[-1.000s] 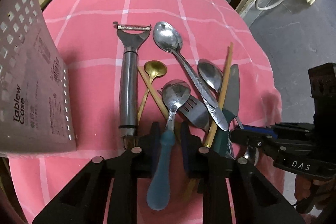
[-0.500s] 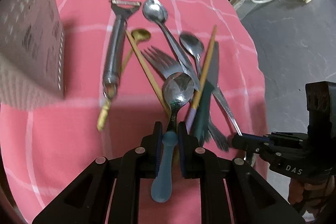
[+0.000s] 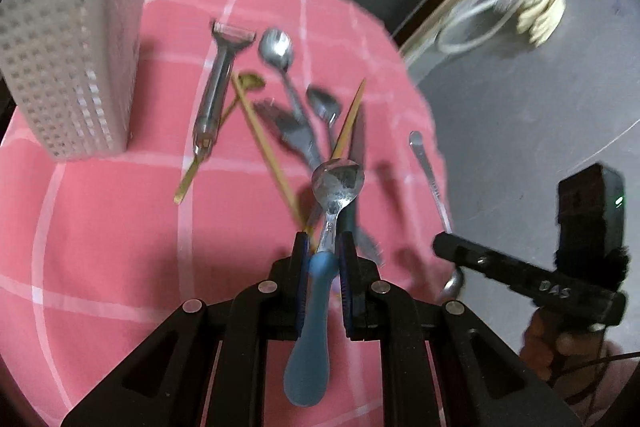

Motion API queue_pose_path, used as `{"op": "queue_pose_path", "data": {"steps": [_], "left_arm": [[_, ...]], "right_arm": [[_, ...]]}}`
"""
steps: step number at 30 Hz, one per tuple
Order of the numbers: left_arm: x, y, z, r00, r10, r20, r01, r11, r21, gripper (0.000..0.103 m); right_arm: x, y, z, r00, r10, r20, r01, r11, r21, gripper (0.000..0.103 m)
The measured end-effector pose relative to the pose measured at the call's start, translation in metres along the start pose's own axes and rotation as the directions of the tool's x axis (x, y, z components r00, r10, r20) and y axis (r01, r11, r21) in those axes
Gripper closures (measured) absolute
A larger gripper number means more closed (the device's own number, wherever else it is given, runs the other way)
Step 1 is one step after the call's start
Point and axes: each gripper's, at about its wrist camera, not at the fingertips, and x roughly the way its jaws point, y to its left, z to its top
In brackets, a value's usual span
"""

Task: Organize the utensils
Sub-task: 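Close the left tool on the blue-handled spoon while the right tool grips a steel spoon, then carry both spoons to the white caddy and drop them in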

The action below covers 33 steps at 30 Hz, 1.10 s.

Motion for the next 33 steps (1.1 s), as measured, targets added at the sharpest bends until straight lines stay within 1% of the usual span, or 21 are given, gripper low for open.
{"op": "queue_pose_path", "data": {"steps": [2,4,6,8,11,14,17,20,23,27,29,31,33], "left_arm": [[-0.011,-0.003,0.003,0.998,-0.013,0.061,0.013,1.0,-0.003,0.092],[-0.024,-0.006,0.007,0.991,-0.024,0.13,0.024,1.0,0.001,0.092],[-0.034,-0.01,0.015,0.979,-0.038,0.202,0.038,0.999,0.003,0.092],[-0.047,-0.011,0.023,0.961,-0.051,0.27,0.053,0.999,-0.002,0.092],[-0.056,-0.011,0.033,0.943,-0.058,0.329,0.066,0.998,-0.011,0.092],[-0.061,-0.011,0.038,0.933,-0.061,0.355,0.076,0.997,-0.026,0.092],[-0.071,-0.009,0.039,0.914,-0.059,0.401,0.082,0.996,-0.041,0.092],[-0.088,-0.007,0.039,0.882,-0.046,0.47,0.078,0.996,-0.049,0.092],[-0.104,-0.002,0.047,0.851,-0.028,0.524,0.07,0.996,-0.059,0.092],[-0.125,0.011,0.06,0.816,0.006,0.578,0.053,0.995,-0.086,0.092],[-0.139,0.018,0.066,0.795,0.03,0.605,0.039,0.994,-0.1,0.092],[-0.153,0.027,0.072,0.767,0.054,0.64,0.024,0.993,-0.113,0.092],[-0.166,0.037,0.08,0.732,0.078,0.677,0.009,0.992,-0.124,0.092]], "right_arm": [[-0.005,0.01,0.005,0.998,0.021,0.052,-0.02,0.999,-0.025,0.098],[-0.01,0.02,0.011,0.994,0.037,0.103,-0.029,0.997,-0.074,0.098],[-0.013,0.029,0.019,0.988,0.058,0.141,-0.042,0.993,-0.114,0.098],[-0.015,0.036,0.026,0.983,0.086,0.165,-0.064,0.988,-0.138,0.098],[-0.012,0.047,0.038,0.979,0.108,0.175,-0.076,0.981,-0.181,0.098],[-0.01,0.051,0.045,0.977,0.131,0.17,-0.097,0.976,-0.195,0.098],[-0.007,0.056,0.05,0.974,0.149,0.168,-0.113,0.972,-0.206,0.098],[-0.007,0.063,0.057,0.968,0.178,0.178,-0.135,0.964,-0.231,0.098],[-0.004,0.074,0.067,0.959,0.209,0.189,-0.157,0.953,-0.261,0.098],[0.008,0.101,0.085,0.943,0.266,0.202,-0.2,0.934,-0.296,0.098],[0.014,0.116,0.094,0.927,0.308,0.216,-0.233,0.921,-0.313,0.098],[0.02,0.129,0.1,0.908,0.344,0.237,-0.259,0.909,-0.327,0.098],[0.029,0.148,0.109,0.881,0.392,0.265,-0.297,0.894,-0.334,0.098]]}}
